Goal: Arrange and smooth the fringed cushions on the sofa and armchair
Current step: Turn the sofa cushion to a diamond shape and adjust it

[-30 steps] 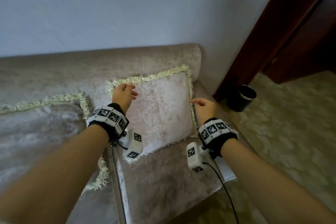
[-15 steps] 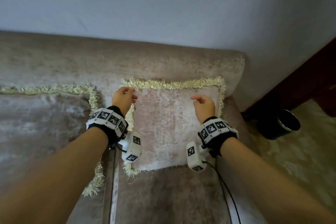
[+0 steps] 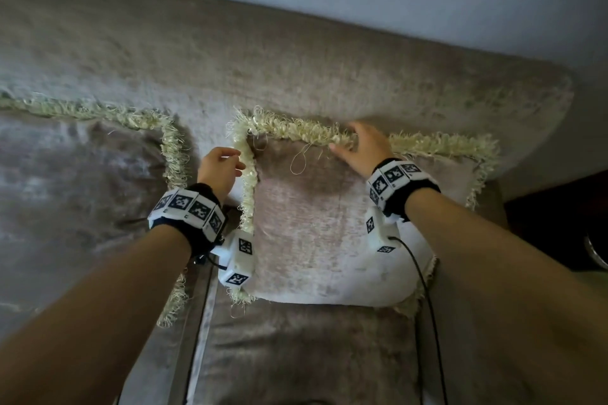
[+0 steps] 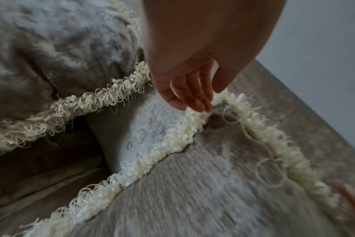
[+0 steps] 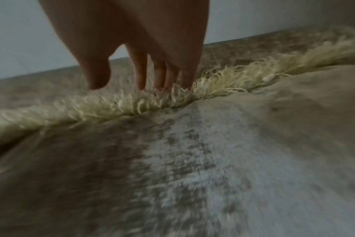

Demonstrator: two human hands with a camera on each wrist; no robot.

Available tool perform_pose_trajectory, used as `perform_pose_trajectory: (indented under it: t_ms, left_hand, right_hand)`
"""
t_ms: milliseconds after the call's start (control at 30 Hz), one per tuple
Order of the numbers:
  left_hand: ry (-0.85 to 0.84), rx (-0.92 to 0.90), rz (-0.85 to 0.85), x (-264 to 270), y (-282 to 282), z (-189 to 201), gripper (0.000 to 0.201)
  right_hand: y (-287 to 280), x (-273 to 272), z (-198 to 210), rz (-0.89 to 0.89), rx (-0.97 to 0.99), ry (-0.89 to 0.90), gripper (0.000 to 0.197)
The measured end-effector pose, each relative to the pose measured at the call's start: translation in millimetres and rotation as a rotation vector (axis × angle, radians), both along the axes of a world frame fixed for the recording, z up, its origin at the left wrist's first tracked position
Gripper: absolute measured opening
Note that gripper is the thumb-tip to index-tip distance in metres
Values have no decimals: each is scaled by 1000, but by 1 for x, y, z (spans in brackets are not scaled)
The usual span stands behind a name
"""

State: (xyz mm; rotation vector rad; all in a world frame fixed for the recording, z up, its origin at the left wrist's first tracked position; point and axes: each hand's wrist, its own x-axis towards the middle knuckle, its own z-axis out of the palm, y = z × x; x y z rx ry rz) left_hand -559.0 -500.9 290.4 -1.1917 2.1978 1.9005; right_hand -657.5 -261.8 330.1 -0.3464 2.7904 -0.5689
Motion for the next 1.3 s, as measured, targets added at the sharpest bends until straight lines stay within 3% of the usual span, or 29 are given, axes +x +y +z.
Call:
perform_pose_trajectory:
  t_ms: [100, 200, 267, 433, 567, 700, 733, 800, 867, 1100, 1133, 1233, 1300]
  left_hand:
    - [-38, 1, -12, -9, -5, -14, 27]
    - [-59, -15, -41, -13, -1, -20, 26]
    - [-69, -56, -66, -15, 3, -21, 25]
    - [-101, -203, -177, -11, 5, -18, 42]
    - [-172, -290, -298, -5, 15, 1, 42]
    - [-176, -450, -642, -7, 26, 34, 34]
    - [-160, -449, -695, -7, 30, 46, 40]
    - [-85, -391, -734, -4, 38, 69, 73]
    - [54, -335, -718, -2, 43, 93, 93]
    - [346, -559, -708, -22, 59, 162, 81]
    - [390, -564, -730, -23, 62, 173, 82]
    - [448, -599, -845, -31, 66, 189, 86]
    - [420, -649, -898, -36, 67, 187, 84]
  right_hand:
    - [-3, -13, -16, 73, 208, -34, 78]
    - [-4, -12, -23, 162, 321, 5, 63]
    - [-5, -7, -23, 152, 293, 21, 56]
    - [1, 9, -12, 78, 96, 45, 51]
    - [13, 27, 13, 14, -48, 56, 53]
    - [44, 39, 54, -125, -279, 12, 49]
    - [53, 42, 67, -171, -365, 7, 47]
    - [68, 47, 90, -289, -542, -6, 39]
    - [81, 50, 110, -387, -694, -9, 29]
    - [124, 52, 148, -606, -927, 31, 19]
    - [131, 50, 149, -634, -945, 34, 21]
    - [144, 48, 144, -714, -924, -6, 56]
    - [150, 46, 133, -758, -862, -65, 52]
